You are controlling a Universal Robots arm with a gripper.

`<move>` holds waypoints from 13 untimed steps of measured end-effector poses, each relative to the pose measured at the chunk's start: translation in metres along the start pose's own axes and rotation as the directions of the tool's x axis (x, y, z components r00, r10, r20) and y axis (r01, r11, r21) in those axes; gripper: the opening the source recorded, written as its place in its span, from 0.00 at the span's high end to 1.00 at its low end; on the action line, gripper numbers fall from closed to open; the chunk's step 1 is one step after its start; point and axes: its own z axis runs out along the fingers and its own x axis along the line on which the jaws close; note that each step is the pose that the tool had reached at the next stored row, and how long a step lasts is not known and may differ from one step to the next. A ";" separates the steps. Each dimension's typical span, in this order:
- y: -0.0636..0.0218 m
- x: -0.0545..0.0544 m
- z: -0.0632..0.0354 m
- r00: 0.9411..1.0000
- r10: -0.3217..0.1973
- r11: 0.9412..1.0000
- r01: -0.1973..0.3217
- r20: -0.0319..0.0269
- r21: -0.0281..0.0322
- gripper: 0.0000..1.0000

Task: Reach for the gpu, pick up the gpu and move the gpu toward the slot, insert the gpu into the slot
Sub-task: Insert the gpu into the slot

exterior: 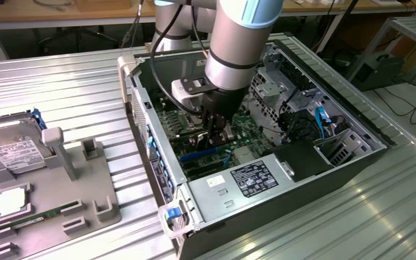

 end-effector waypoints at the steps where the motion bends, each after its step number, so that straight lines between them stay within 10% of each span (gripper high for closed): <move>1: 0.0000 0.000 0.0000 1.000 0.000 1.000 0.000 0.000 0.000 0.72; 10: 0.0032 0.000 0.0030 1.000 0.000 1.000 0.000 0.000 -0.002 0.72; 13: 0.0032 0.000 0.0042 1.000 0.001 1.000 -0.001 0.000 -0.013 0.72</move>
